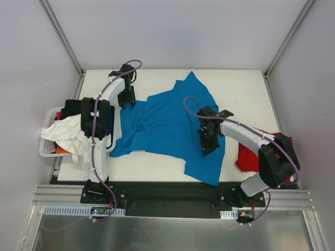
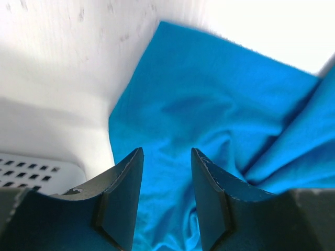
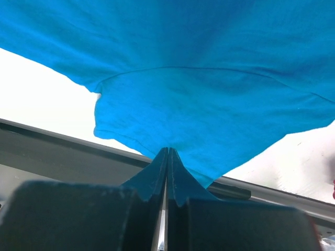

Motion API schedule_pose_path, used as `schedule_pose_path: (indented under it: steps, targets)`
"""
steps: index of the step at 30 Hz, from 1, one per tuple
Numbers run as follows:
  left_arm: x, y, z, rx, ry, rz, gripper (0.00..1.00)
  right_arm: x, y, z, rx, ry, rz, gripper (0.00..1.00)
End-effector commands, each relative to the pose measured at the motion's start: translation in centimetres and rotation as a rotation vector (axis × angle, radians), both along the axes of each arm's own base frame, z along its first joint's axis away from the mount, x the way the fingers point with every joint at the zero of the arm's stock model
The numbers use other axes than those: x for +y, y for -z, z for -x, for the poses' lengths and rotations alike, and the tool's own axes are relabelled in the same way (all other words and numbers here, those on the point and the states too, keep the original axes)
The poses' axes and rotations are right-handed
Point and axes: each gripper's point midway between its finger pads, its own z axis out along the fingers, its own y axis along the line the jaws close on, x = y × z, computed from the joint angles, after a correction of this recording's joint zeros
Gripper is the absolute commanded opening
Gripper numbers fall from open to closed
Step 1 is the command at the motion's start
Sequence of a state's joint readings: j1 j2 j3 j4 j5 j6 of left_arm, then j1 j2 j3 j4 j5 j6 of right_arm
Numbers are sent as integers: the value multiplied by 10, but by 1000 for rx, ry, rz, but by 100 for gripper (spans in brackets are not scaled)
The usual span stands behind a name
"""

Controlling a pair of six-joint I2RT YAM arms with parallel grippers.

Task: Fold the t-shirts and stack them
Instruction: Flatten the tshirt out

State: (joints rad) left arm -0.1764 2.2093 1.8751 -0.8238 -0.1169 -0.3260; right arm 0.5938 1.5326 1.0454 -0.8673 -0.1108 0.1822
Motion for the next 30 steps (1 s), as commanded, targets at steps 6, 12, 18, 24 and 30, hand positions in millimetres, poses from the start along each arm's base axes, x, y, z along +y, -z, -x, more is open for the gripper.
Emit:
schedule_pose_path:
  steps: [6,12,18,24,30]
  targets:
    - [27,-8,-20,-6,-63,-113,43,-14,-15,9,-20,16,40,1]
    - [34,-2,-29,1,-87,-89,42,-16,-18,9,-20,19,49,1]
    - [10,-15,-12,15,-100,43,42,-15,-19,9,-18,16,53,1]
    - [-28,-18,14,42,-13,170,42,-6,-19,-3,-18,2,43,1]
    - [-28,1,12,72,45,128,42,-3,-19,-8,-15,-2,41,1]
